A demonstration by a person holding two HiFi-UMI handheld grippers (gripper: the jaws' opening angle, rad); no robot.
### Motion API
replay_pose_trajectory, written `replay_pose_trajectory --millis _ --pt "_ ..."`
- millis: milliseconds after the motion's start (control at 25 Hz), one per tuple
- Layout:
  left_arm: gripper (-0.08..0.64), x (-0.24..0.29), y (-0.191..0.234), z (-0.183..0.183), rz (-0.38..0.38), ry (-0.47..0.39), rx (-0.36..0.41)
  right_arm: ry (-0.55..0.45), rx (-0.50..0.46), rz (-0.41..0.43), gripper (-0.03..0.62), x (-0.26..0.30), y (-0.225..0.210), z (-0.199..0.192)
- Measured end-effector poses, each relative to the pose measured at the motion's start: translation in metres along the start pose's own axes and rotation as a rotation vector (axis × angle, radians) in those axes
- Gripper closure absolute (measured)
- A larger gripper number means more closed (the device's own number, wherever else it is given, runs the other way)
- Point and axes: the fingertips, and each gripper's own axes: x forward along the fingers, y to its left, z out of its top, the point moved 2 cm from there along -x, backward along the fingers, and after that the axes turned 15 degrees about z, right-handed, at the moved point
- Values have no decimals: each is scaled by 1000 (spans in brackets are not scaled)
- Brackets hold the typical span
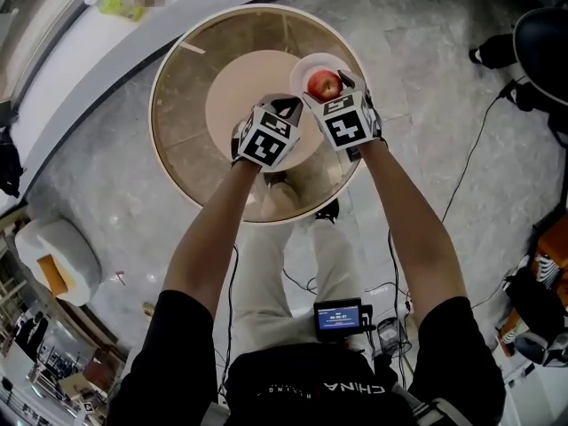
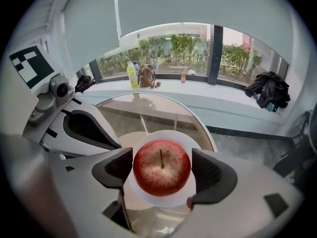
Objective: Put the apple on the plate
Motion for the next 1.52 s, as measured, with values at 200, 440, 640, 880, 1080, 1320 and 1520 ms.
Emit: replay_pose_trajectory --millis 200,440,640,880,1080,1320,1520 --pt "541 -8 8 -3 1 16 12 17 2 21 225 -3 9 5" --pt "541 -60 -15 24 5 23 41 3 80 36 225 -68 27 11" --pt "541 -124 -23 58 4 10 12 -33 232 127 225 -134 52 29" --pt "541 -238 -52 94 13 -13 -2 -99 307 159 402 -264 100 50" --pt "541 -301 -71 114 37 -66 -61 -142 277 115 516 -339 132 68" --pt "541 -335 -96 109 55 -115 -103 -158 233 138 558 -374 162 56" --pt "541 -350 -108 113 101 -129 -95 -220 250 142 560 -403 163 50"
